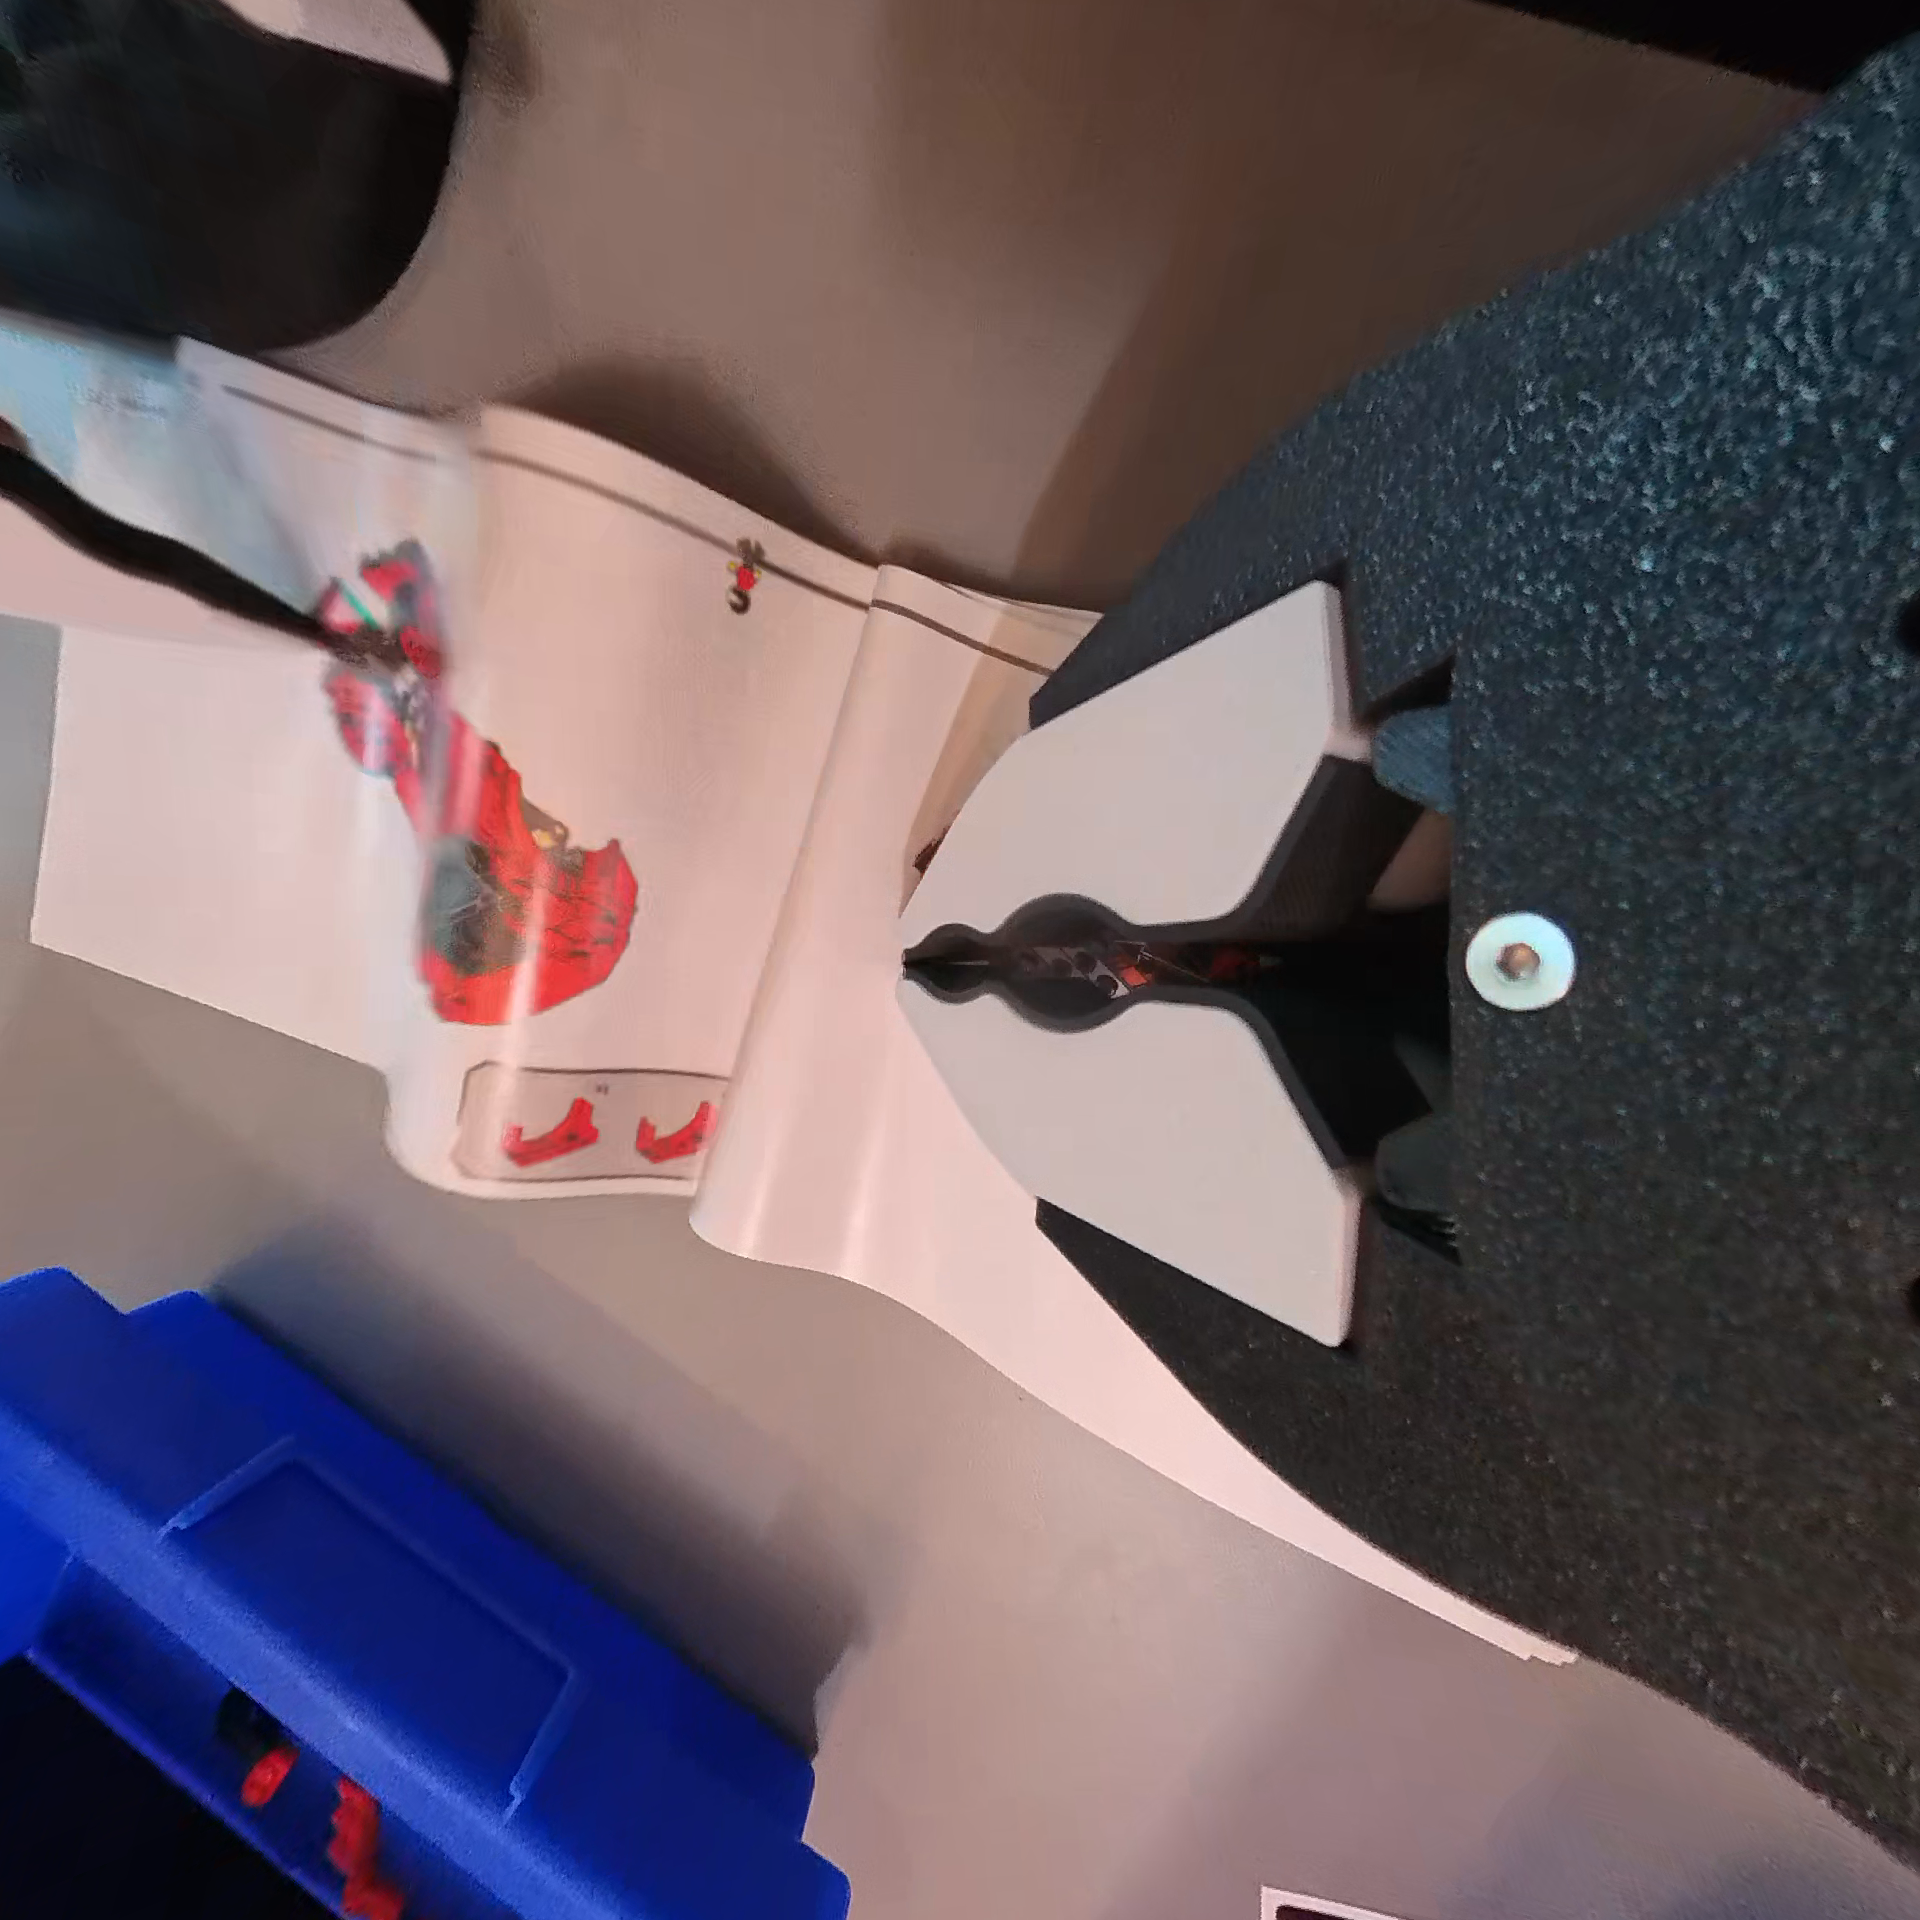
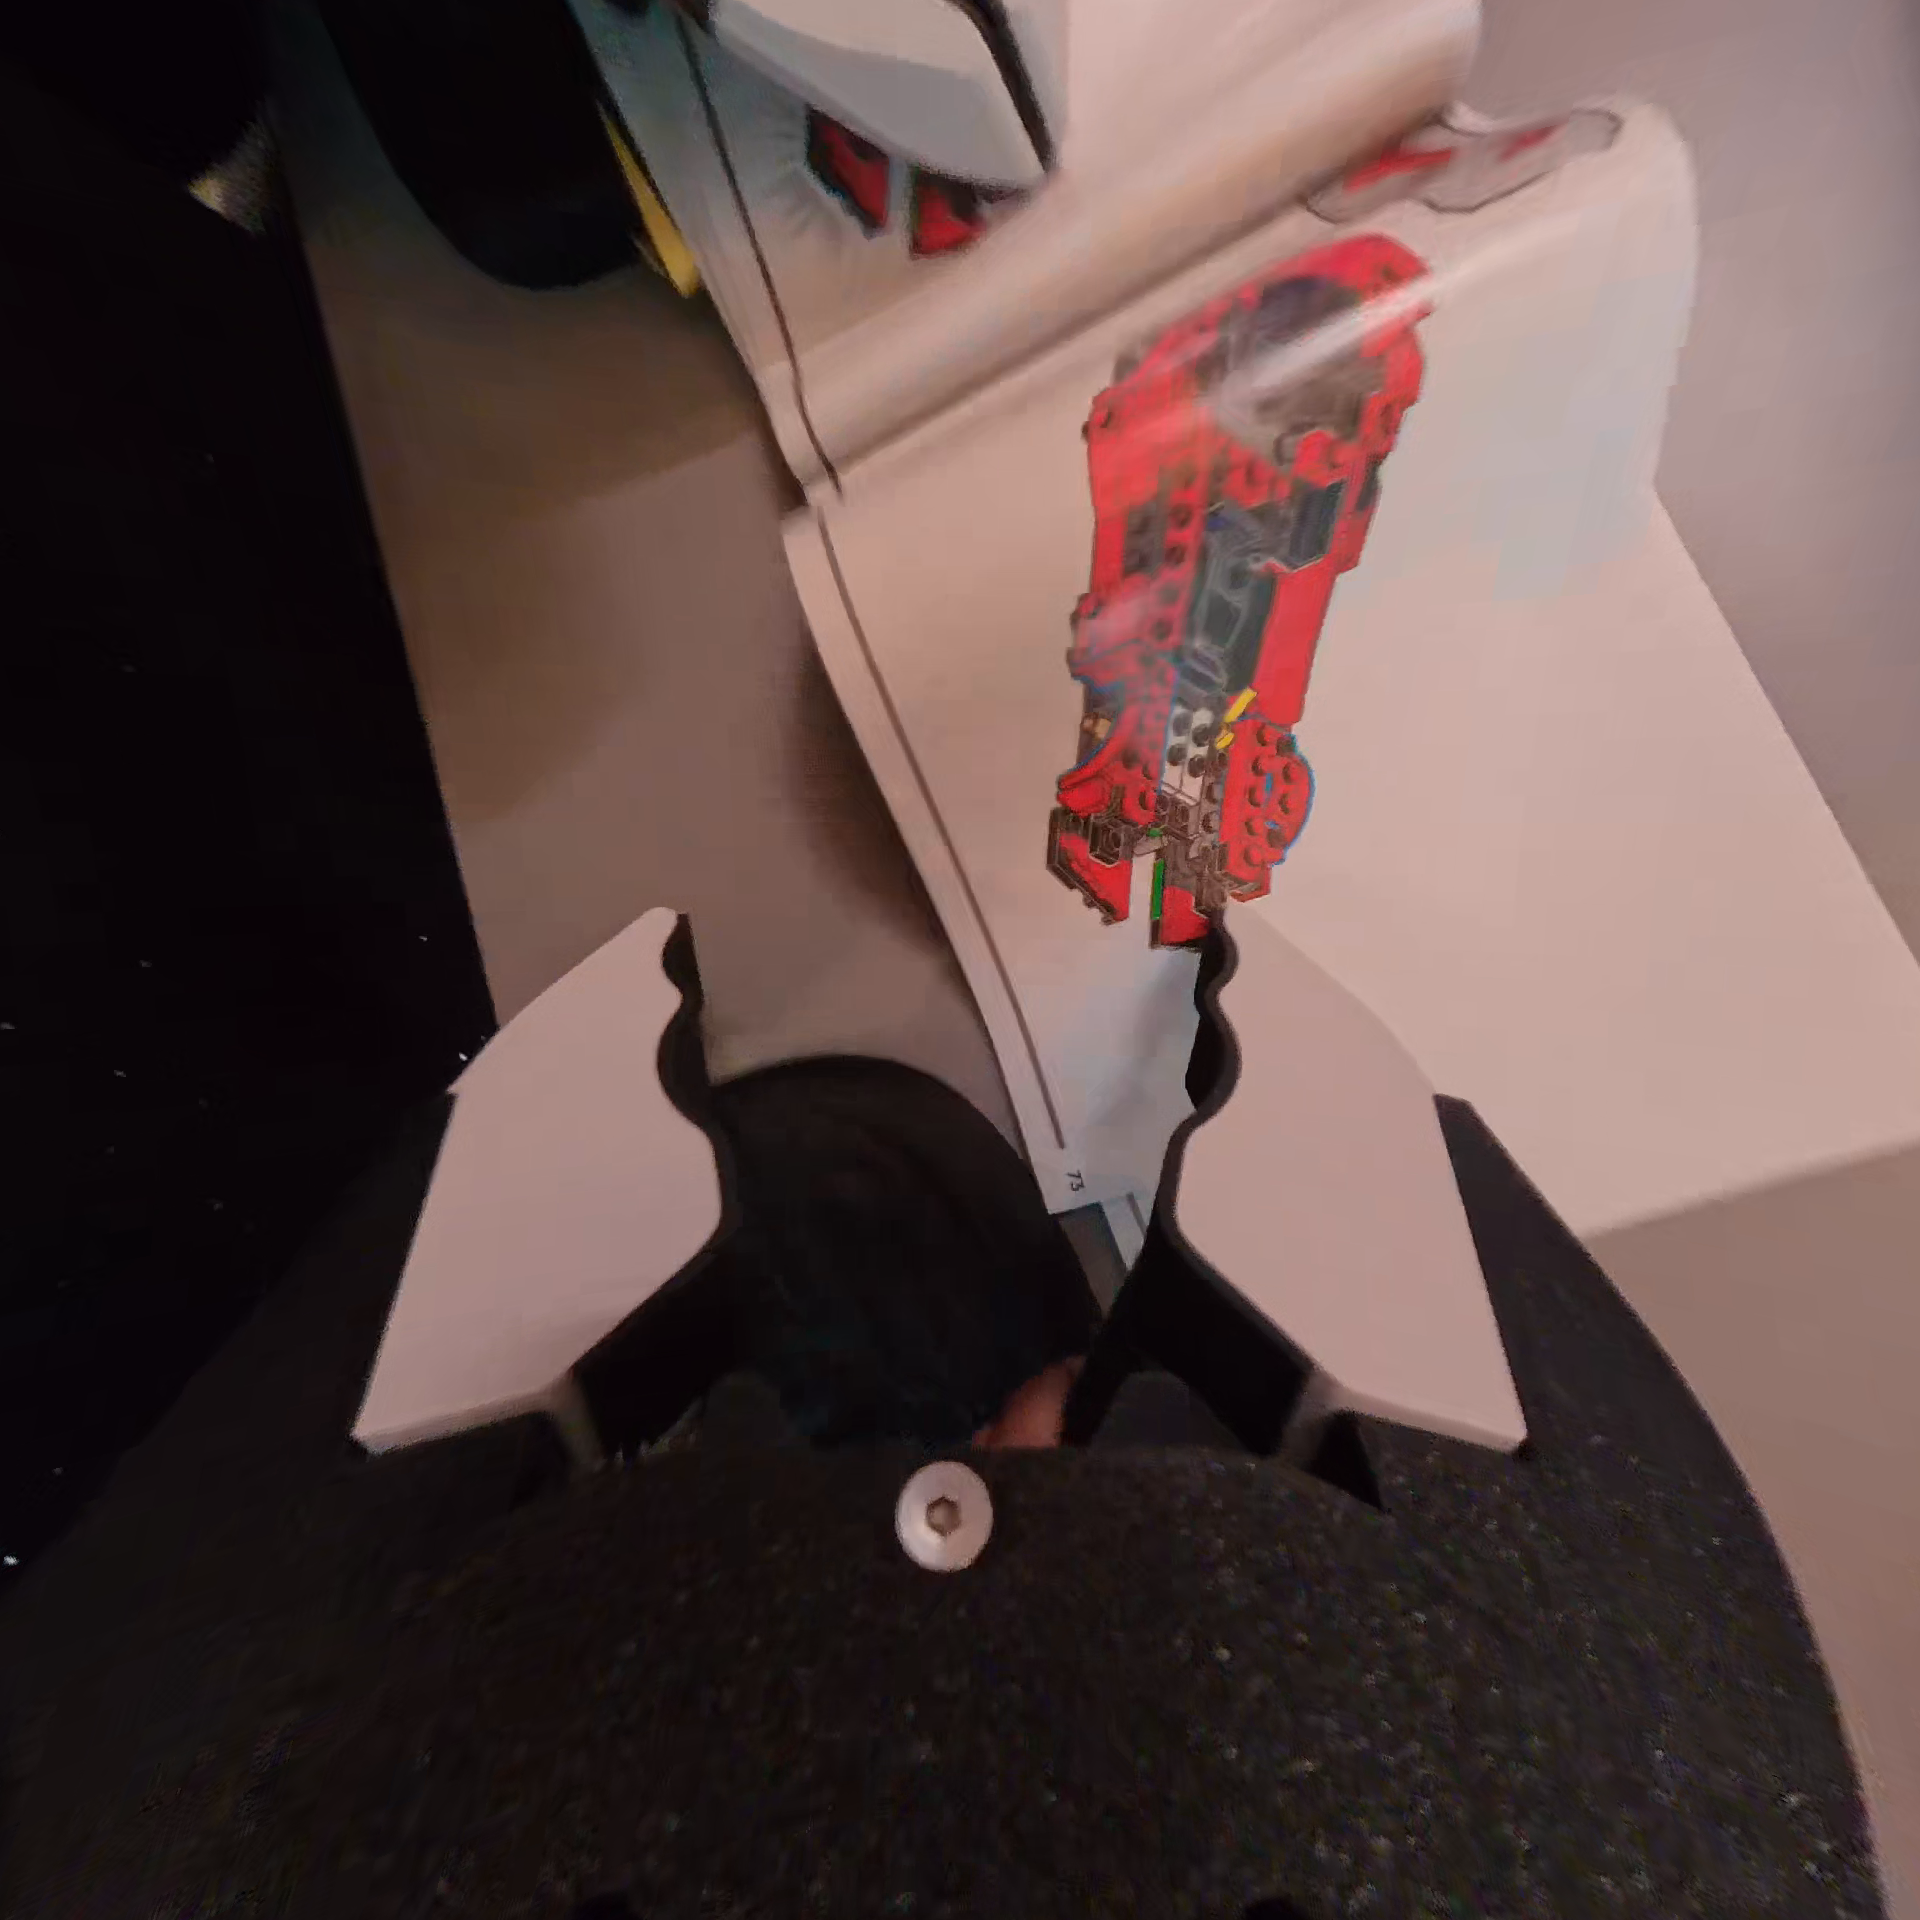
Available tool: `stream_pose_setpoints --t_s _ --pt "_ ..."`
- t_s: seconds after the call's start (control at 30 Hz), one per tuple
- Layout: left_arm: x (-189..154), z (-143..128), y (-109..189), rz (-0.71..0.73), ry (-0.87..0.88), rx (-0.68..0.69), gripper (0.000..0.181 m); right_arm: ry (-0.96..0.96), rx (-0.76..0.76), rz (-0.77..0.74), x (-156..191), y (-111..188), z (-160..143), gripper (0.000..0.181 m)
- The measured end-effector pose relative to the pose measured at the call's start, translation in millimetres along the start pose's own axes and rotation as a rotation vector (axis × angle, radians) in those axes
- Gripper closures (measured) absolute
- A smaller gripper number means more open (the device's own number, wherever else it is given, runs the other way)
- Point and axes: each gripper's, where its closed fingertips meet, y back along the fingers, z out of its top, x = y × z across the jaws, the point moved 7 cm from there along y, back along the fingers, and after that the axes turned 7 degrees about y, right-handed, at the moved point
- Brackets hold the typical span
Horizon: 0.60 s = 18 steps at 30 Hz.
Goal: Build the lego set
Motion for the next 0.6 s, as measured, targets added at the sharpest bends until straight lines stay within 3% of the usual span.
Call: stream_pose_setpoints --t_s 0.27,0.33,0.4,0.47,0.6 --pt "1 2 4 -0.01 0.012 -0.037 0.181 0.07 -0.089 -0.022 2 -24 26 0.105" --pt "0 4 9 -0.023 0.005 -0.087 0.165 0.103 -0.139 -0.028 4 -31 35 0.123" --pt "-3 9 20 -0.015 -0.02 -0.203 0.152 0.158 -0.147 -0.077 4 -37 43 0.138" --pt "-7 14 34 -0.002 -0.032 -0.357 0.151 0.229 -0.164 -0.133 5 -39 54 0.149" --pt "-7 17 64 0.043 0.008 -0.563 0.152 0.342 -0.181 -0.137 6 -45 82 0.143"
